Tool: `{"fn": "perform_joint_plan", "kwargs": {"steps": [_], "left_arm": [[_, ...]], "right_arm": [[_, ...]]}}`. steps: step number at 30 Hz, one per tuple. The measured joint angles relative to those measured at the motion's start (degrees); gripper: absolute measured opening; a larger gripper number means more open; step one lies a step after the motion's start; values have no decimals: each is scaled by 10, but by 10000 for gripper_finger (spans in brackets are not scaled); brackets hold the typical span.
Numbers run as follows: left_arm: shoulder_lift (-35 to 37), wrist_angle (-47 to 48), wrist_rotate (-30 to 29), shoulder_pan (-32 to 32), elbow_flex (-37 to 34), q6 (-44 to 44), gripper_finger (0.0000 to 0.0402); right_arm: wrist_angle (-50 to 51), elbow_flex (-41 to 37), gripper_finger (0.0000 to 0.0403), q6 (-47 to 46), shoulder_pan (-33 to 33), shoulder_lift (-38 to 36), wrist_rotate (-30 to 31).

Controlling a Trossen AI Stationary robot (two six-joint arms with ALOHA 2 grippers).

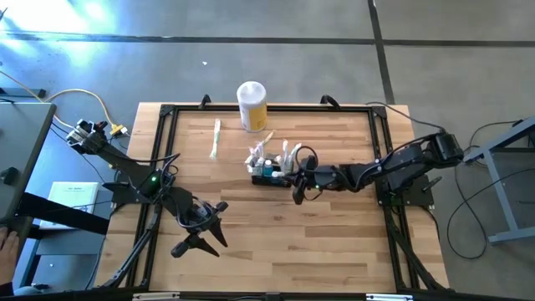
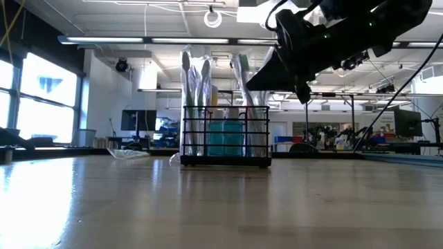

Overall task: Pick & Place toothbrushing station
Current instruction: Put the right green toothbrush into the right section wire organizer, then put the left green toothbrush into the right section wire organizer

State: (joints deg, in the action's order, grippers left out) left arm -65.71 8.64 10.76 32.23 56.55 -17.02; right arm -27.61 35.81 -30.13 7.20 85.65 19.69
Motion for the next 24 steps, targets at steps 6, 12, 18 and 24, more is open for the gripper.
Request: {"fn": "perform_joint_plan", "kwargs": {"steps": [6, 12, 18, 24], "left_arm": [[0, 0, -8, 0, 0, 0, 148], [0, 0, -8, 0, 0, 2, 148], [0, 12, -5, 0, 0, -45, 148], [0, 26, 19, 1, 0, -119, 148]], "right_arm": [[8, 0, 42, 3, -2, -8, -8], [18, 0, 125, 20, -2, -35, -4], [21, 0, 178, 49, 3, -59, -2], [43, 0, 177, 51, 10, -86, -1]]}}
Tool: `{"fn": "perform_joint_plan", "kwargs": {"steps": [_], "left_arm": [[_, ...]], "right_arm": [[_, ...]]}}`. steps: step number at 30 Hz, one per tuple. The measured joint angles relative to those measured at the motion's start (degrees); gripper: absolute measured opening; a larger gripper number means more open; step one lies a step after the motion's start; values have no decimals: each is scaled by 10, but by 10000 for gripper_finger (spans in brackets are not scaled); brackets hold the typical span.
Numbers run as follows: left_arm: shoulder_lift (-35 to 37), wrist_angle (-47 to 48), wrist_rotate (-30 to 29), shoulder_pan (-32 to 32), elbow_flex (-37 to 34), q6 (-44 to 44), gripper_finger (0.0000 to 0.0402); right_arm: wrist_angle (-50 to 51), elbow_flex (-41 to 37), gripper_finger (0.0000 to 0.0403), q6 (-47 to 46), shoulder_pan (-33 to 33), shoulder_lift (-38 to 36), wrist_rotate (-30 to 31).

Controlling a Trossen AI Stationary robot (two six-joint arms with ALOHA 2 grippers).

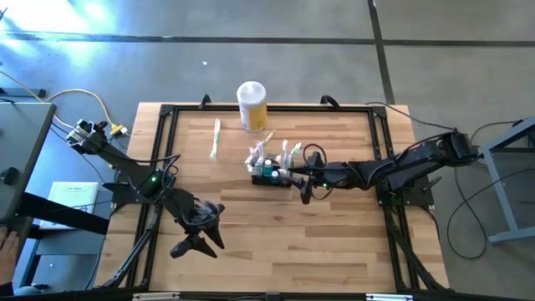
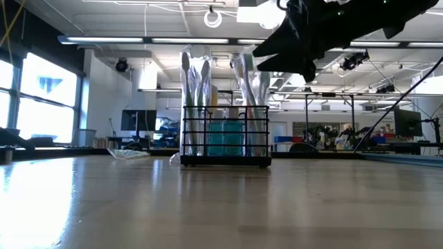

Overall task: Pick & Place toothbrushing station
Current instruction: Put the left green toothbrush into the right section wire organizer

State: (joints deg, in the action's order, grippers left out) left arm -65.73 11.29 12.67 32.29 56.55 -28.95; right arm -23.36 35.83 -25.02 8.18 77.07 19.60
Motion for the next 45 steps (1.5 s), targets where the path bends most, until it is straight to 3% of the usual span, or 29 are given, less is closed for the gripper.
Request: {"fn": "perform_joint_plan", "kwargs": {"steps": [8, 14, 27, 35, 41, 45], "left_arm": [[0, 12, -1, 0, 0, 2, 148], [7, 17, -38, -28, 0, -17, 148], [87, 40, -72, -190, 0, -30, 148], [105, 173, -133, -299, 0, -53, 148], [81, 248, -158, -383, 0, 2, 148], [66, 316, -182, -454, 0, -71, 148]], "right_arm": [[-5, 0, 156, 13, 5, -50, -23], [0, 1, 146, 42, 7, -114, -53], [50, 0, 145, 133, 34, -260, -121], [162, 0, 145, 137, 39, -282, -120], [168, 0, 145, 127, 39, -293, -137], [171, 0, 145, 132, 39, -307, -155]]}}
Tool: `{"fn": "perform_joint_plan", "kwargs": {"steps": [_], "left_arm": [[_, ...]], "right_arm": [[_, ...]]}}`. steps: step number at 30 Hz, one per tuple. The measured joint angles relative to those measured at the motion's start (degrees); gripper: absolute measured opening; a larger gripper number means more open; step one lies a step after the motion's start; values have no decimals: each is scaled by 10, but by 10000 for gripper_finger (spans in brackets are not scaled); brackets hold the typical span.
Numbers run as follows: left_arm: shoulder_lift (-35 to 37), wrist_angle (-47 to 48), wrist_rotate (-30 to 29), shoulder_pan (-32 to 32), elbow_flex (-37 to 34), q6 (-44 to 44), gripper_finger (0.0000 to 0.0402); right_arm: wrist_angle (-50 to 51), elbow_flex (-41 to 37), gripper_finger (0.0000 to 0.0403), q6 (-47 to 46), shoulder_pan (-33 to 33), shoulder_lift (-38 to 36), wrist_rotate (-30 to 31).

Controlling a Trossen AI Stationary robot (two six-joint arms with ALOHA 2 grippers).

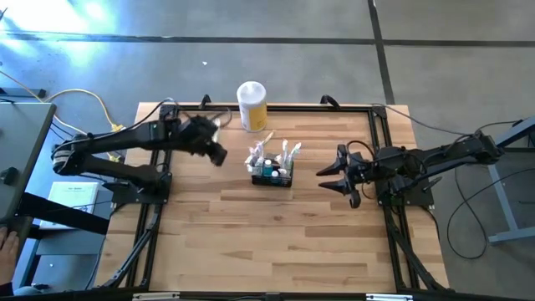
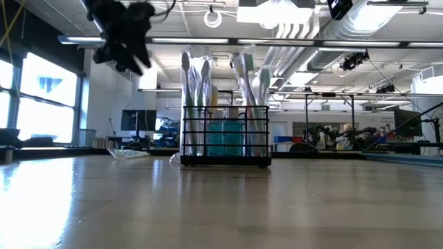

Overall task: Pick & Place toothbrushing station
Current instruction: Put the left green toothbrush into the right section wire organizer

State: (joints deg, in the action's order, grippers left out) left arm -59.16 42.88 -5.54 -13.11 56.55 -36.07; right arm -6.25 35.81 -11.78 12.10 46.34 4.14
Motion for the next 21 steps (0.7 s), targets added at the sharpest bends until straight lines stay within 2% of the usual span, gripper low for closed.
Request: {"fn": "perform_joint_plan", "kwargs": {"steps": [3, 7, 11, 16, 21], "left_arm": [[-14, 68, -19, -47, 0, -52, 148], [-40, 126, -13, -98, 0, -67, 148], [-77, 136, -13, -136, 0, -73, 148], [-131, 133, -14, -180, 0, -14, 148], [-184, 133, 28, -224, 0, -4, 148]], "right_arm": [[4, 0, 145, 17, -5, -10, 2], [2, 0, 145, 58, -27, -15, 2], [2, 0, 145, 67, -57, -20, 4], [8, 0, 145, 53, -93, -23, -3], [24, 0, 145, 55, -126, -30, -12]]}}
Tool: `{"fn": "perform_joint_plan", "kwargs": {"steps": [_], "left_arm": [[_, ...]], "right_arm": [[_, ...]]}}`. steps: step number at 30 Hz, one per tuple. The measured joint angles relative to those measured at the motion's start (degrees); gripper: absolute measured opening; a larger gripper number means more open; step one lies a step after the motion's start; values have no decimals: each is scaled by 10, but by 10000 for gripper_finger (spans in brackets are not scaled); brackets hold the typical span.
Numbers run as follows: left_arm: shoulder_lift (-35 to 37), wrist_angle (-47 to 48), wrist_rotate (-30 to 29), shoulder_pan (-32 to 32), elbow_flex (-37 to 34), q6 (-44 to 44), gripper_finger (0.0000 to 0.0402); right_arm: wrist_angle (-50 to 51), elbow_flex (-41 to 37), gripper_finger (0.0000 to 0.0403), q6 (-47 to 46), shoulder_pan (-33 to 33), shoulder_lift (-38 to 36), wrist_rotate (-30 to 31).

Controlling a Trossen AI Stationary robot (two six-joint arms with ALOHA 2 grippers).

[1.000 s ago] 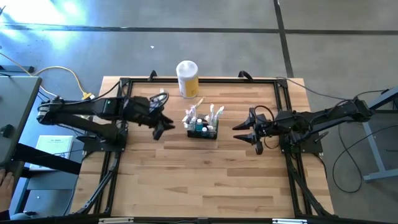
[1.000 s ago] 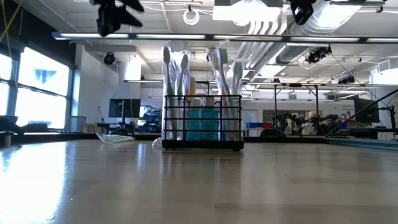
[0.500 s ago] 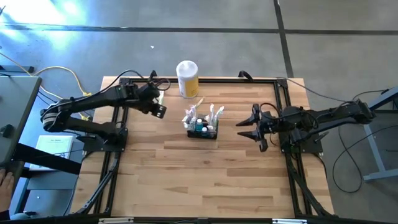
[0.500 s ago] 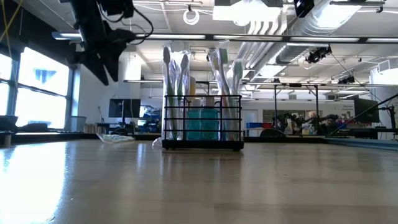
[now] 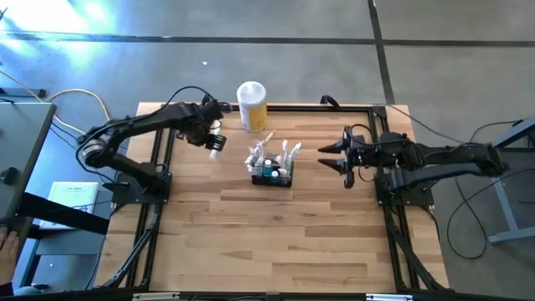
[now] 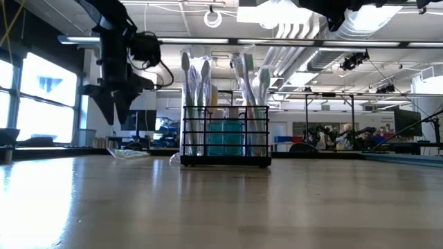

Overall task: Pick & Place toothbrushing station
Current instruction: Put the left green toothbrush into the right section wire organizer

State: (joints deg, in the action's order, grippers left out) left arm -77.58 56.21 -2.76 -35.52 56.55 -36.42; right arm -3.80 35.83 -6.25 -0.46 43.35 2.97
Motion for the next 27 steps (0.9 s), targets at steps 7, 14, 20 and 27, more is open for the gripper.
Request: {"fn": "perform_joint_plan", "kwargs": {"steps": [7, 14, 20, 27], "left_arm": [[-58, -29, 8, -21, 0, 2, 148], [-105, -66, 22, -20, 0, 11, 148], [-142, -69, 12, -20, 0, 17, 148], [-186, -78, 6, -20, 0, 19, 148]], "right_arm": [[3, 0, 145, 5, -45, 2, -3], [6, 0, 145, 2, -69, 16, -3], [6, 0, 145, -1, -72, 30, -20], [8, 0, 145, -16, -72, 37, -33]]}}
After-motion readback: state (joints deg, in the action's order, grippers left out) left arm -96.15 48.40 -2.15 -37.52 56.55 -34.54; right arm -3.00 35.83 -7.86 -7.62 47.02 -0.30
